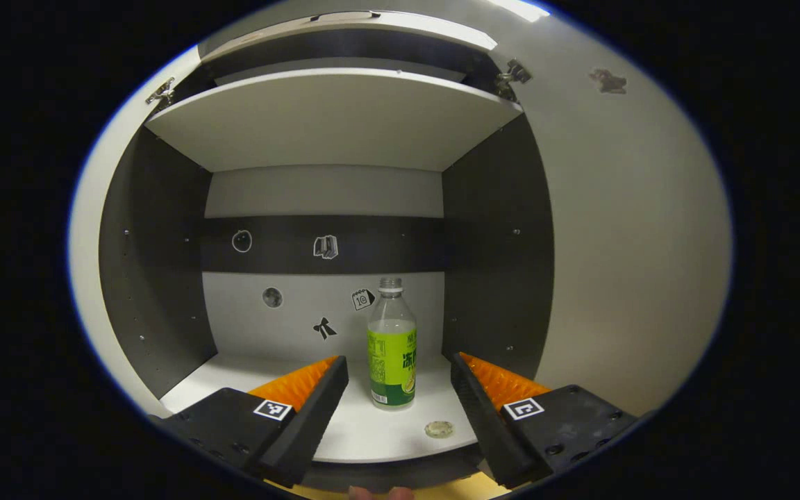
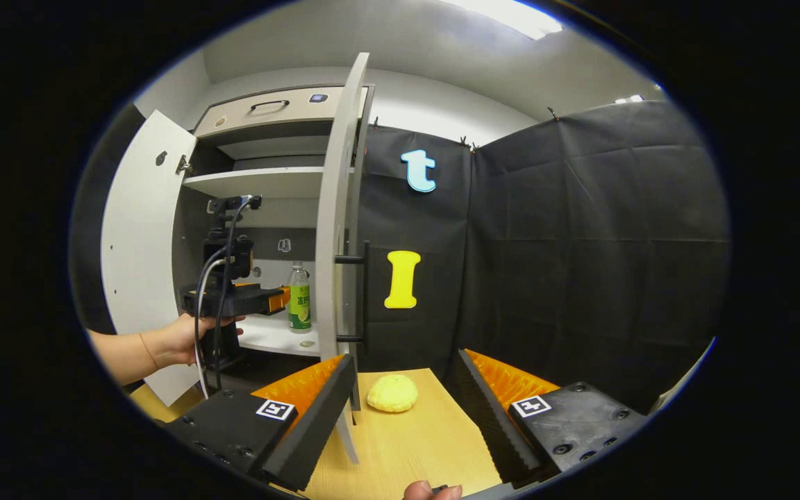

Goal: Grasp the bottle in the cabinet with the left hand and place it on the coaster, then close the right door with the right hand and the left door with the left hand.

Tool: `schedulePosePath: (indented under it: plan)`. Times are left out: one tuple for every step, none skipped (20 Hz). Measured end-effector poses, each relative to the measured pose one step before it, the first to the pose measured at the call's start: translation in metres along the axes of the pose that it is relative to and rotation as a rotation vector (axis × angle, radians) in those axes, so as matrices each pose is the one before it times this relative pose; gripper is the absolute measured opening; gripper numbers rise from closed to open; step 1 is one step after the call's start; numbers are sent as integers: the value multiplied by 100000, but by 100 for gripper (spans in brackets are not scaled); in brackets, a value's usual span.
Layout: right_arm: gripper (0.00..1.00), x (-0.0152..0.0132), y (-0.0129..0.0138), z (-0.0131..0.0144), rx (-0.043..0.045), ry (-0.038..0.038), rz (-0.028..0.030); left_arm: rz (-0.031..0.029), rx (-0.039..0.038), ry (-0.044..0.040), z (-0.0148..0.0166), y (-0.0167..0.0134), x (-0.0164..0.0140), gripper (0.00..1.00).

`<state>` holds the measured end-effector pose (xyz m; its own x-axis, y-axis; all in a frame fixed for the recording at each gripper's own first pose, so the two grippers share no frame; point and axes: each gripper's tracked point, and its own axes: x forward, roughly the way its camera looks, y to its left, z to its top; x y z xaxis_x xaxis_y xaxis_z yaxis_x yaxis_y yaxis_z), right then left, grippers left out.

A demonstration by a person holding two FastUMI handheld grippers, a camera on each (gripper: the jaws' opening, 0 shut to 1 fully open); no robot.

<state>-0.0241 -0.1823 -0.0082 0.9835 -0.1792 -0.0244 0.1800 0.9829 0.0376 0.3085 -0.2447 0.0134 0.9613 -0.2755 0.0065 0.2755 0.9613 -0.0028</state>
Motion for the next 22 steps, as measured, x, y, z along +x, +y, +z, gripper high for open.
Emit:
schedulePosePath:
  plan:
    - [97,140,-565,-102,107,-18,-478,21,1001,651,-304,-37,1286,95]
    - [97,238,-546,-156,-194,104,-849,488,1072,289,-183,-7,1081,95]
    - [97,242,-489,-67,-221,55,-612,1047,1385,345,-251,126,826,95]
    - [97,273,-505,-16,-106,-63,-818,1086,1269,292,-168,109,961,95]
    - [97,134,-411,108,393,-137,-447,383,652,129,-37,-97,806,95]
    - [97,231,-438,46,625,-286,-523,316,194,-91,-12,-139,736,95]
    - [97,282,-483,-14,214,-47,-624,795,-47,-20,82,-18,711,95]
    - [97,189,-343,-121,-34,104,-500,1795,-293,-271,89,197,744,94]
    - [97,267,-372,-63,-79,260,-348,566,-606,148,130,-37,716,95]
    - [97,213,-407,-162,59,202,-376,448,-436,54,131,-117,627,96]
    - [97,178,-220,9,112,216,6,741,-177,-327,244,29,605,96]
    - [97,42,-245,-89,-164,104,-87,514,-116,-162,-3,-65,551,96]
    - [97,21,-202,-39,-450,-146,-160,118,82,229,-20,-213,443,95]
    - [97,62,-112,-18,-659,-63,-142,349,-112,926,-154,-155,170,96]
    - [97,-38,-189,28,-719,-352,-218,372,-377,966,-155,-134,212,95]
    - [98,-48,-146,36,-385,-254,33,925,-4,651,-174,-31,106,96]
    - [97,-47,-175,97,80,-192,-130,400,219,743,-157,89,87,95]
    - [97,-80,-123,9,290,-12,-176,362,-219,320,-292,311,88,93]
    - [97,-112,-123,-31,296,45,-204,-248,-1326,-100,-135,270,111,89]
    - [97,-77,-135,30,242,33,-291,-903,-1628,-133,-75,-18,68,81]
    - [97,-188,-25,-57,141,106,-111,-73,-536,-107,76,128,-252,80]
    - [97,-139,-5,-51,-100,57,-94,270,76,491,39,245,-222,80]
